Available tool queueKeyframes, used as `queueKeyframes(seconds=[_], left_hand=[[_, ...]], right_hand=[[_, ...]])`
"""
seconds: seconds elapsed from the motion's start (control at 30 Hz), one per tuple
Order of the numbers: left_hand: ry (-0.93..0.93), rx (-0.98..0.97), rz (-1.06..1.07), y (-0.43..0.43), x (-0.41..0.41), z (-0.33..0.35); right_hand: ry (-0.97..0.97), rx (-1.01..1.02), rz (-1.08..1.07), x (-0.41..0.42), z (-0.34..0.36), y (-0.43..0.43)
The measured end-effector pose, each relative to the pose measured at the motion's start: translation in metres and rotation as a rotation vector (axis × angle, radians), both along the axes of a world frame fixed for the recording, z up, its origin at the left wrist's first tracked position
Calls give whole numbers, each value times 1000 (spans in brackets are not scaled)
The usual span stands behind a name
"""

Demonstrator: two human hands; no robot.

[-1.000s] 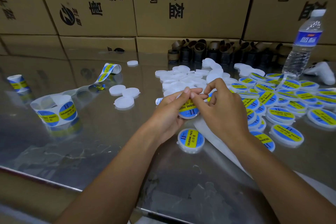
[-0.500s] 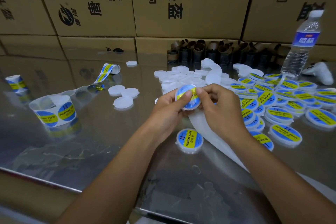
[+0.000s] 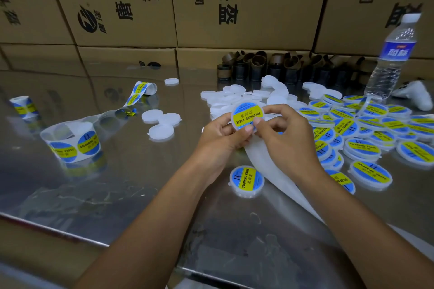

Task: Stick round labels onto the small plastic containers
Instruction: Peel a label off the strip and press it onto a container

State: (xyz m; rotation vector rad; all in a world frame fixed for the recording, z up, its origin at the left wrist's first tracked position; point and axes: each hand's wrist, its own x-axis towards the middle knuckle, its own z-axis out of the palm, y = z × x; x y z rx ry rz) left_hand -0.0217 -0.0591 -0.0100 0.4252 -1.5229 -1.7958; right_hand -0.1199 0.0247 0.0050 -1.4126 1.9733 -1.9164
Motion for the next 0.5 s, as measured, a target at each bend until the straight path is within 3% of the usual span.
queueKeyframes(seconds=[0.5], left_hand=[[27, 31, 28, -1, 1, 0]], right_hand=[[-6, 14, 81, -1, 2, 1]])
